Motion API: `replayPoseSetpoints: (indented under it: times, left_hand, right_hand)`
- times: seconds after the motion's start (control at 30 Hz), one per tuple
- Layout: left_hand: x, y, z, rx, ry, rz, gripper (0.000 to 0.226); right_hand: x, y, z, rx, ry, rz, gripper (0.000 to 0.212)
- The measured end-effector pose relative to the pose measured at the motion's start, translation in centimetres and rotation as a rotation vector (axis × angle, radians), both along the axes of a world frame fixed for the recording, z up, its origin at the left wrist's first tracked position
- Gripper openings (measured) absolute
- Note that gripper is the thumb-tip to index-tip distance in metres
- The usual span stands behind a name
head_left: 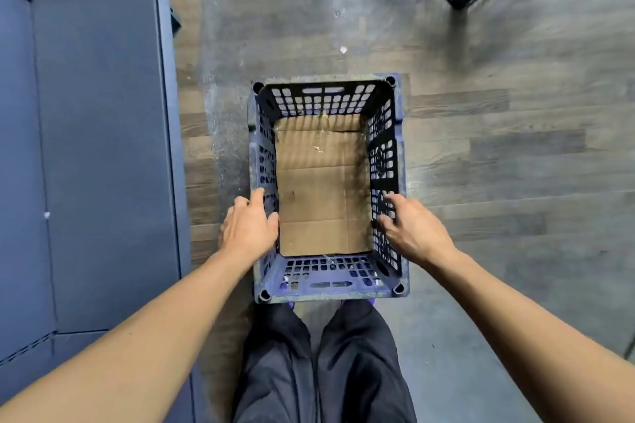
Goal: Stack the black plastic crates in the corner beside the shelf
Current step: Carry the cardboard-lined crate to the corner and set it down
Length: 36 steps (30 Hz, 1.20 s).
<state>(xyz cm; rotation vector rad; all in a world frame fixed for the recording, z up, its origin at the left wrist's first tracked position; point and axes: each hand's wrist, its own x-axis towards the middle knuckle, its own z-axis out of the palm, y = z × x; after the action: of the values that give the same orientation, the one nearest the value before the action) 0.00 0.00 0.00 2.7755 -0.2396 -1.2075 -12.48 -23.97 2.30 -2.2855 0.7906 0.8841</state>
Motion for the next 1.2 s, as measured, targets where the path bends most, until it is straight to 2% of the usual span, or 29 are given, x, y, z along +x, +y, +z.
replayPoseSetpoints:
  times: [0.23, 0.4, 0.5, 0.57, 0.67, 0.77, 0.83, 1.07, 1.2]
  left_hand:
    - [1.0, -0.2, -7.0, 0.087, 0.030, 0.090, 0.073]
    - [1.4, -1.2, -9.2, 0.113, -0.010, 0.157, 0.085]
    - [1.7, -1.3, -10.3, 0.141, -0.076, 0.171, 0.081]
    - [2.1, -1.3, -10.9, 0.156, -0.081, 0.180, 0.070]
    - [3.1, -1.7, -10.8, 0.182, -0.046, 0.206, 0.055]
    - [3.9, -2.1, -10.0, 0.201, -0.036, 0.236, 0.056]
    - [3.9, -2.4, -9.1, 0.208, -0.053, 0.254, 0.059]
    - [4.9, -3.6, -1.8, 0.189, -0.105, 0.261, 0.053]
    - [6.3, -5.5, 5.4, 0.186, -0.111, 0.260, 0.070]
  right_hand:
    - [0.2, -0.1, -6.1, -0.073, 0.024, -0.063, 0.050]
    - [0.1, -0.2, -9.0, -0.173, 0.057, -0.155, 0.053]
    - [0.2, -0.1, -10.2, -0.211, 0.056, -0.181, 0.070]
    - [0.4, -0.1, -10.9, -0.206, 0.060, -0.164, 0.079]
    - [1.0, -0.7, -11.4, -0.177, 0.111, -0.271, 0.072]
    - [1.4, -2.2, -10.9, -0.130, 0.118, -0.349, 0.042]
    - [1.2, -3.0, -10.2, -0.110, 0.094, -0.339, 0.031]
    - [1.6, -5.6, -3.4, -0.132, -0.059, -0.312, 0.030]
    - [3.3, -8.1, 2.8, -0.145, -0.102, -0.289, 0.032]
